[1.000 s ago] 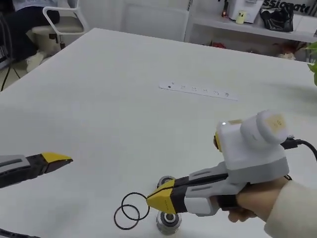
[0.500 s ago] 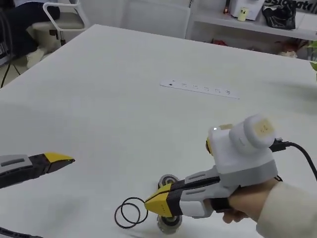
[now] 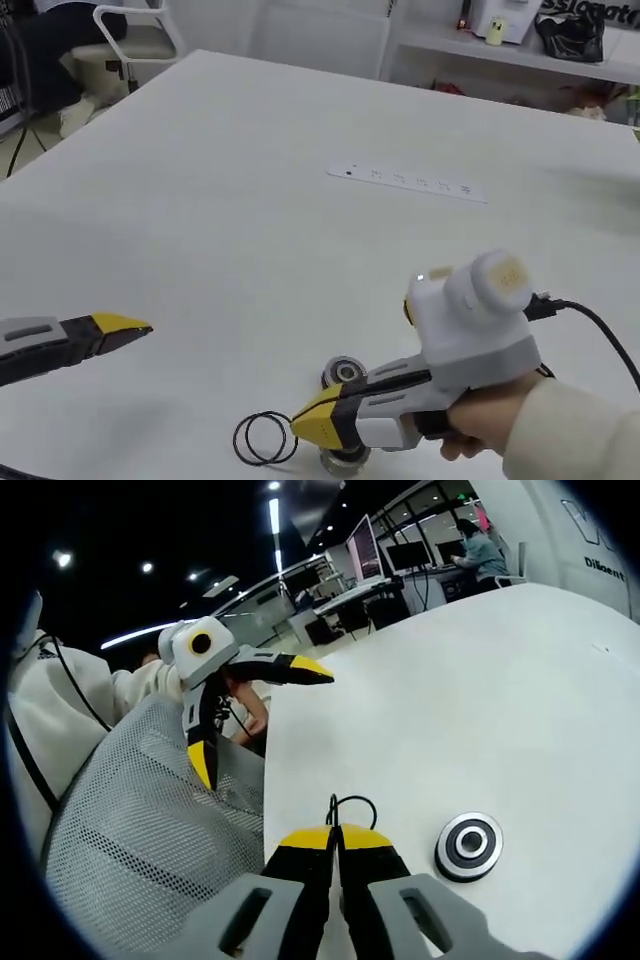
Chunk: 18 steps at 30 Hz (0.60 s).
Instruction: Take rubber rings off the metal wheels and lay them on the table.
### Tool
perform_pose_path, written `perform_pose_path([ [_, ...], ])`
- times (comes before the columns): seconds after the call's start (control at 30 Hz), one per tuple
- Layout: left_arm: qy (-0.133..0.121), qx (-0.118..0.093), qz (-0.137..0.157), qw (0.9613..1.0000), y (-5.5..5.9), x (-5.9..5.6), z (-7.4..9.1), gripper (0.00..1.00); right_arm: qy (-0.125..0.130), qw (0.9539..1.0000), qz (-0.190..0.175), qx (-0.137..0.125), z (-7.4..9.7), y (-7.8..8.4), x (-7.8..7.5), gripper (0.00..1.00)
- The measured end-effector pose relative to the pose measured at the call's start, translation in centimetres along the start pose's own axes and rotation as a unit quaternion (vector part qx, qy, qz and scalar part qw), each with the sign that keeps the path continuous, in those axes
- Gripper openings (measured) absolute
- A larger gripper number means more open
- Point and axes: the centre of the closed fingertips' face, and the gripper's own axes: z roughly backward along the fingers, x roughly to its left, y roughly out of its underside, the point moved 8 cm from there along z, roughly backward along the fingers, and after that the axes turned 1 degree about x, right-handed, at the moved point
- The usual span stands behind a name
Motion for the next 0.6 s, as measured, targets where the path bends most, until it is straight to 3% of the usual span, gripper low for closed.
perform_pose_path([
  [0.6,-0.005,0.000,0.003,1.0000,0.13,0.05,0.30,0.97,0.018,0.9997,-0.009,0.012,-0.36,0.41,-0.92,0.00],
])
